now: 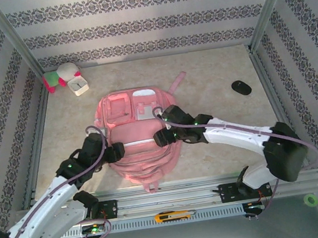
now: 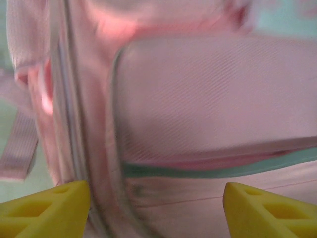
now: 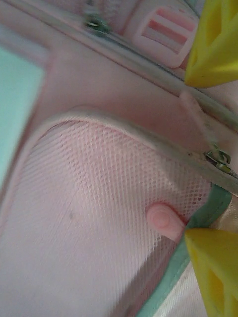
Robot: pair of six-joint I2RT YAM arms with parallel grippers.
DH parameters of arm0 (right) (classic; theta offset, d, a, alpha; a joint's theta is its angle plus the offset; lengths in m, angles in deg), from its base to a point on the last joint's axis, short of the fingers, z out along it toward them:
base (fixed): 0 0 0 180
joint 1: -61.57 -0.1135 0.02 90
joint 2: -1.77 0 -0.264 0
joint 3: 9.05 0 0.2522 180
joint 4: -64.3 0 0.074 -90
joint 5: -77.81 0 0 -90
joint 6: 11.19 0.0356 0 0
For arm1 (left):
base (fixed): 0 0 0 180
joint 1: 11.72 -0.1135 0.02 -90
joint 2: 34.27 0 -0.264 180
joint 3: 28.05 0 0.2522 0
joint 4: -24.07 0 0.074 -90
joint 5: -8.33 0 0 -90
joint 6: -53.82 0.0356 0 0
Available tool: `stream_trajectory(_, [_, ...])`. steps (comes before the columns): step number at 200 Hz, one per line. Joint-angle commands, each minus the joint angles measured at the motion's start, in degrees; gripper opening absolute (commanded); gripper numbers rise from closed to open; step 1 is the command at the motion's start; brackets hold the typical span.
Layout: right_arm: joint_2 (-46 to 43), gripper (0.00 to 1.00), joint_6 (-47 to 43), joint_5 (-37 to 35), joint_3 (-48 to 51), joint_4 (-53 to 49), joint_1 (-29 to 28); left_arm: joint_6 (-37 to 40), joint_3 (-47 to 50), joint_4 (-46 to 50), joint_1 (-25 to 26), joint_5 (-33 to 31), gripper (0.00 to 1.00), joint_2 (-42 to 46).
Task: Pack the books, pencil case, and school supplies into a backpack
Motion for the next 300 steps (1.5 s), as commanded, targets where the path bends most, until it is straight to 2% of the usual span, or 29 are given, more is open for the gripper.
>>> stream_trajectory(1, [3.7, 0.71, 3.6, -5.7, 4.7, 2.7, 0.1, -1.9, 5.1, -3.2, 0.1, -1.9, 0.67, -2.6])
stream_trajectory(34, [6.8, 0.70, 7.6, -6.2, 10.4, 11.8, 2.3, -2.8, 10.3, -12.8, 0.2, -1.4, 0.56, -8.7])
stream_trajectory(70, [6.4, 0.69, 9.8, -3.7, 13.0, 16.9, 6.5, -2.6, 10.0, -19.6, 0.2, -1.3, 0.51, -12.1])
stream_trajectory(98, [4.8, 0.69, 10.4, -2.0, 14.6, 17.5, 12.0, -2.3, 9.3, -30.1, 0.2, -0.8, 0.48, -17.8])
stream_trajectory(127, [4.7, 0.69, 11.5, 3.2, 14.3, 16.8, 19.8, -0.2, 2.7, -38.3, 0.8, 0.1, 0.50, -31.2])
stream_trajectory(156, [5.5, 0.69, 11.3, 4.4, 13.2, 16.9, 24.4, 0.5, -6.5, -42.6, 1.0, 2.5, 0.50, -44.4])
stream_trajectory(193, [8.1, 0.69, 9.5, 6.3, 11.0, 17.1, 29.3, -0.2, -11.6, -45.0, 2.0, 3.6, 0.50, -51.1])
stream_trajectory(220, [8.3, 0.69, 7.7, 7.7, 9.5, 16.7, 31.0, 0.1, -12.0, -44.5, 2.1, 2.3, 0.52, -50.2])
stream_trajectory(242, [4.6, 0.69, 4.9, 8.7, 7.8, 13.1, 31.6, 3.0, -13.3, -40.5, 2.0, -0.8, 0.60, -44.7])
stream_trajectory(263, [-4.6, 0.70, -0.2, 8.1, 3.5, 3.6, 33.0, 8.3, -15.3, -35.3, 0.9, -5.0, 0.68, -35.3])
stream_trajectory(278, [-13.2, 0.72, -5.3, 5.6, -0.2, -2.4, 33.9, 14.6, -16.0, -33.1, 0.3, -11.2, 0.75, -26.9])
stream_trajectory(283, [-16.0, 0.73, -6.7, 4.5, -1.0, -3.6, 34.2, 16.9, -15.8, -32.9, 0.1, -13.3, 0.78, -24.1])
stream_trajectory(288, [-18.7, 0.74, -8.1, 3.3, -1.4, -4.2, 34.6, 19.3, -15.3, -33.3, -0.2, -15.6, 0.87, -21.2])
stream_trajectory(291, [-20.2, 0.82, -8.8, 2.6, -1.5, -4.4, 34.9, 20.7, -14.9, -33.8, -0.4, -16.9, 0.98, -19.6])
stream_trajectory(294, [-21.7, 0.95, -9.4, 2.0, -1.6, -4.5, 35.3, 22.2, -14.5, -34.4, -0.6, -18.2, 1.00, -18.0])
stream_trajectory(300, [-24.4, 0.98, -10.7, 0.8, -1.3, -4.4, 36.0, 25.5, -12.9, -36.4, -1.0, -20.6, 0.99, -14.9])
